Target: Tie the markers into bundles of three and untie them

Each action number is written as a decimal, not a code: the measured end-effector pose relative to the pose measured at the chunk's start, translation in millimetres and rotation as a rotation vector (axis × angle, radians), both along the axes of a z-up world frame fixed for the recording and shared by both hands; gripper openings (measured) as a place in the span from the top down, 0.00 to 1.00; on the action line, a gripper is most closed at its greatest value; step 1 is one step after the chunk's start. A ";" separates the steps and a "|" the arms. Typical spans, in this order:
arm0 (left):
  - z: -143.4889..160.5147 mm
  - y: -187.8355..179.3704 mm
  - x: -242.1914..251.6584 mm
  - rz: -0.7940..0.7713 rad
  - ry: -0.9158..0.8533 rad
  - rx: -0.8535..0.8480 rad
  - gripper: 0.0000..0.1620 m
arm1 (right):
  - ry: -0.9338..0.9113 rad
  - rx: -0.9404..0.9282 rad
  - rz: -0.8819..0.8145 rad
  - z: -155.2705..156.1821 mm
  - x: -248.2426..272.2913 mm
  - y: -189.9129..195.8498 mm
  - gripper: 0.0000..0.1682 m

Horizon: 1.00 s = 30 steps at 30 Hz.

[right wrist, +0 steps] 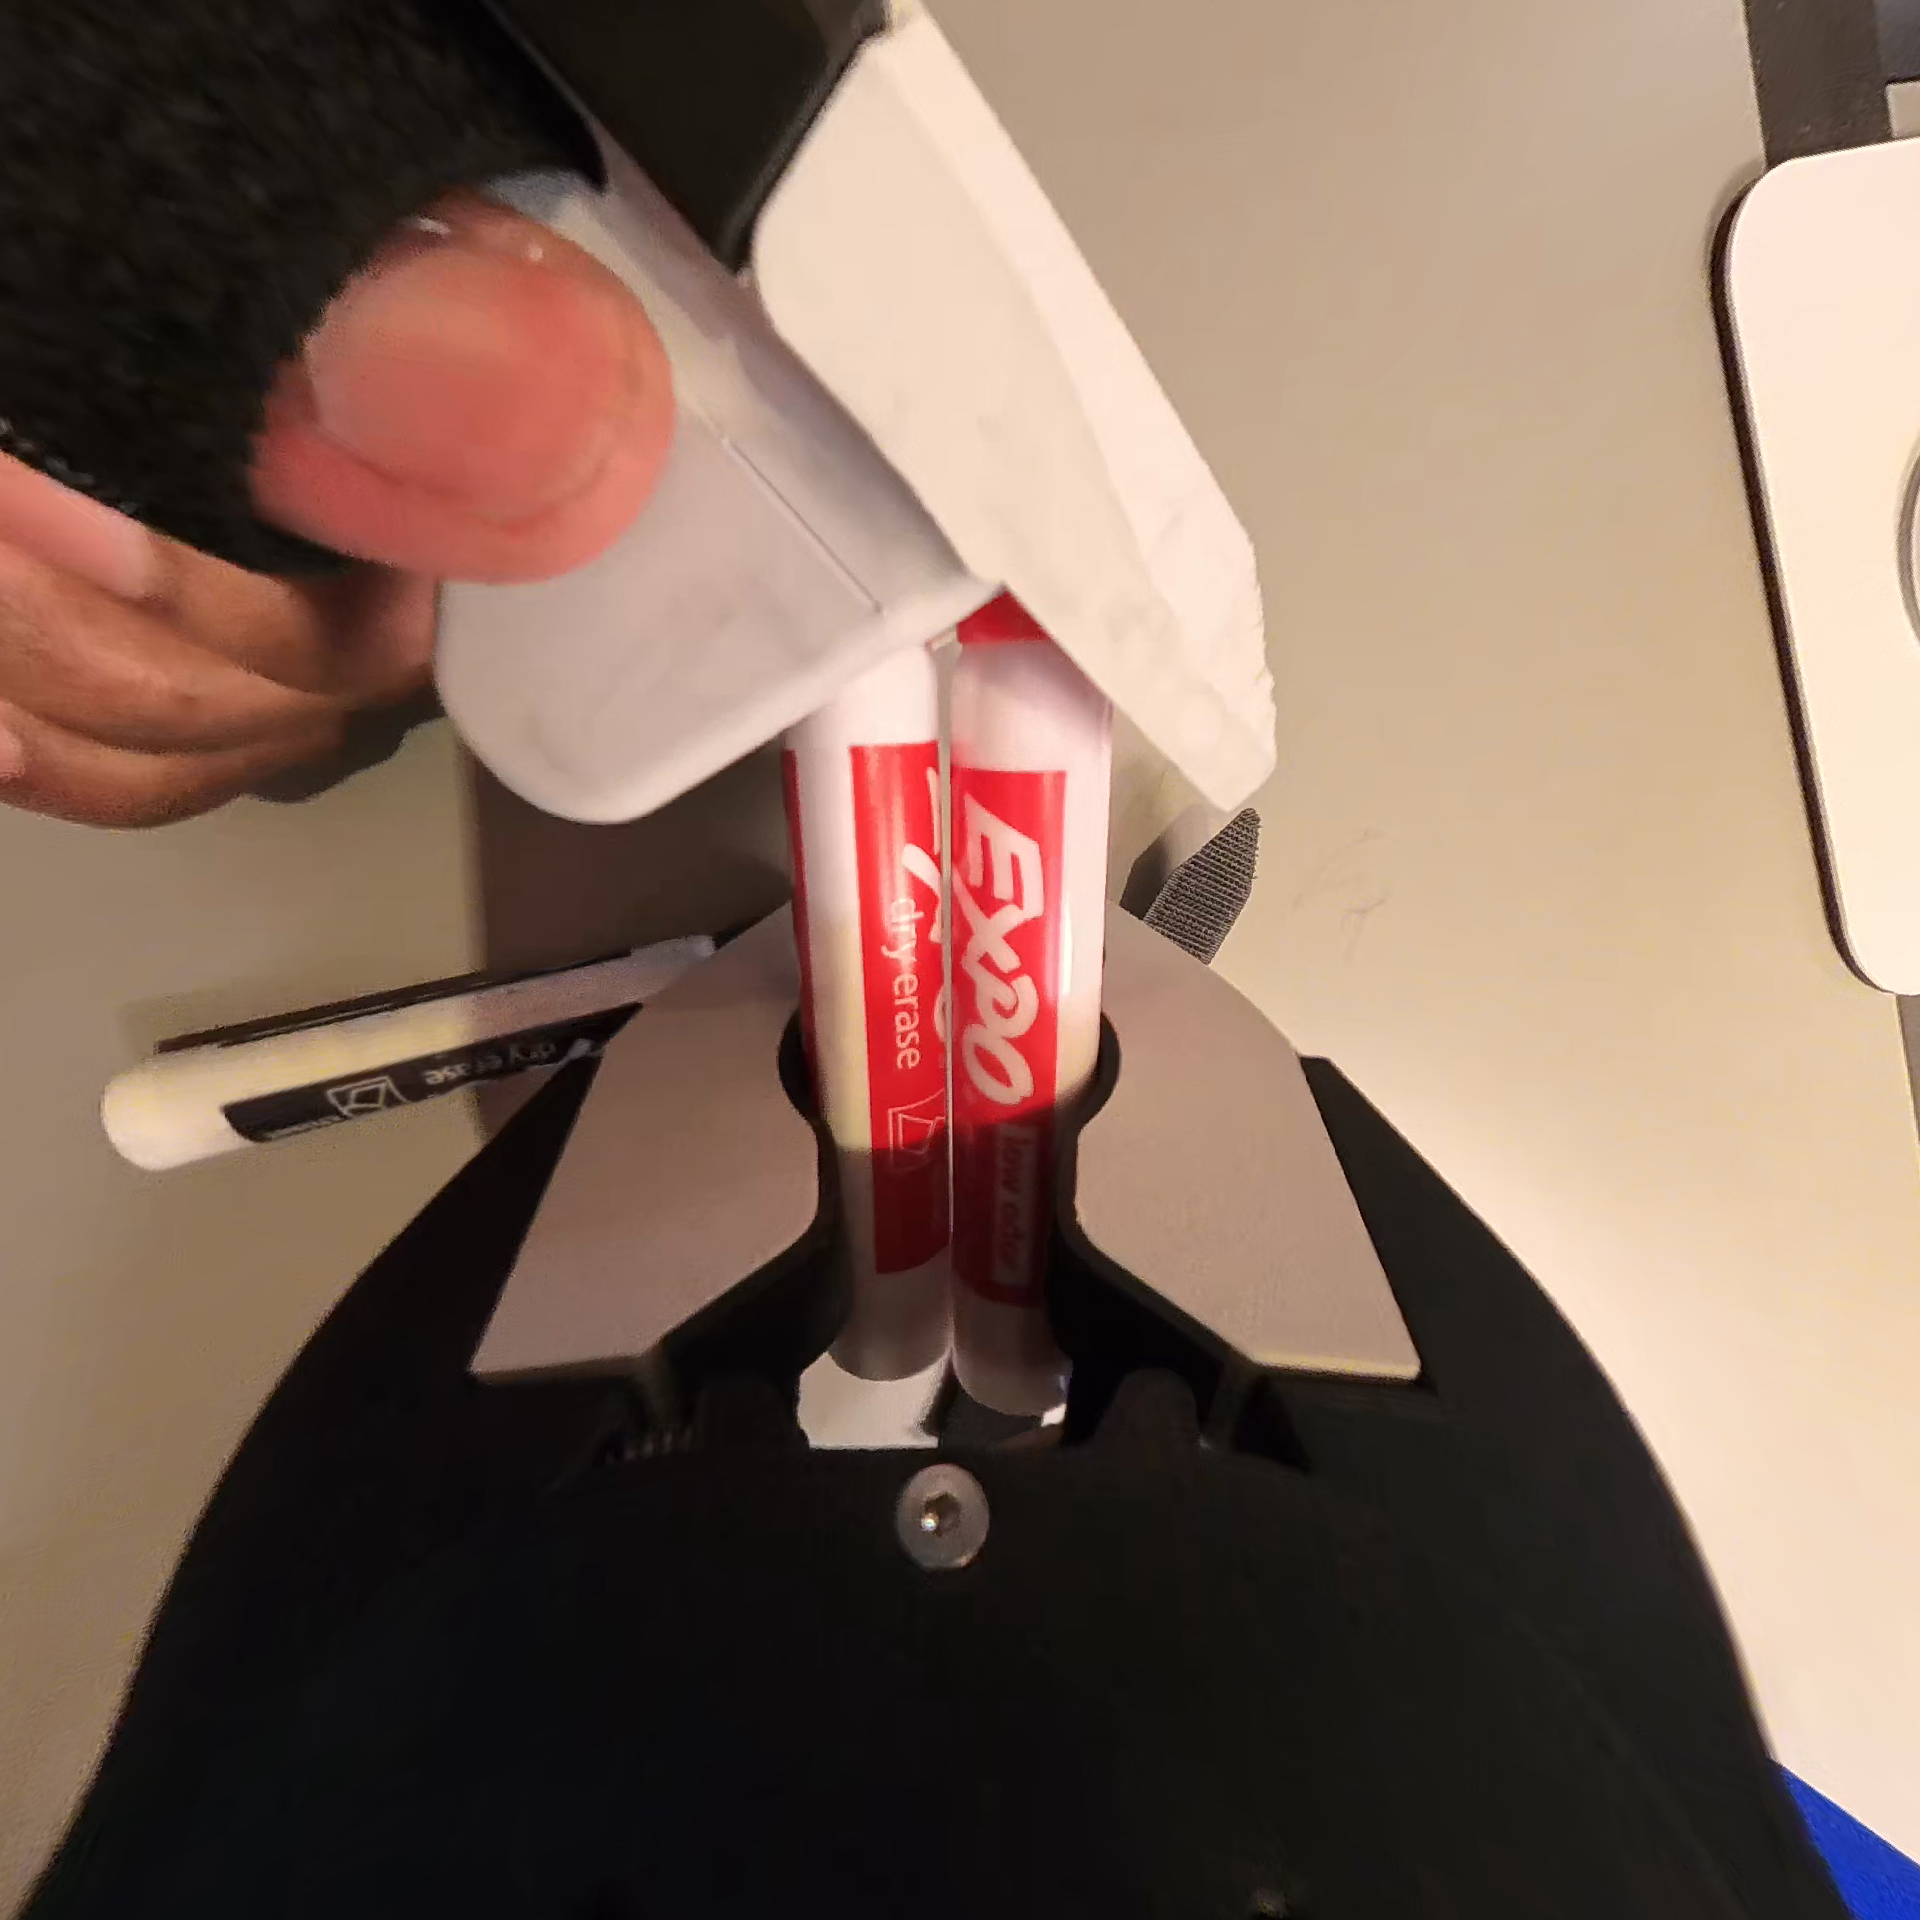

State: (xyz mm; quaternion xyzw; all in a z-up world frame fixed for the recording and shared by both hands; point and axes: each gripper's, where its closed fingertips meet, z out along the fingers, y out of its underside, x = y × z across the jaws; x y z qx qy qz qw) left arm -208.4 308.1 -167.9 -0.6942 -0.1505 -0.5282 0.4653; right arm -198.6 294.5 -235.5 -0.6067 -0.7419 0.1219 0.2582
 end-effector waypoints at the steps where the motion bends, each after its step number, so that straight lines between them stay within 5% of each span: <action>1: -0.1 0.0 0.2 0.014 -0.003 -0.004 0.89 | -0.003 0.005 -0.002 -0.3 0.2 0.8 0.74; 15: 8.5 -2.0 6.0 0.133 0.002 -0.009 0.89 | -0.076 0.085 0.008 5.8 2.2 4.7 0.74; 21: 8.0 -2.1 7.5 0.046 -0.045 -0.010 0.88 | -0.101 0.069 0.014 5.2 5.7 2.4 0.75; 26: 15.4 -2.8 -3.4 -0.025 -0.036 0.030 0.70 | -0.109 0.036 -0.024 7.2 13.8 10.6 0.75; 30: 12.1 -5.9 -14.9 -0.091 0.085 0.036 0.74 | -0.123 0.020 -0.045 9.3 22.9 18.6 0.75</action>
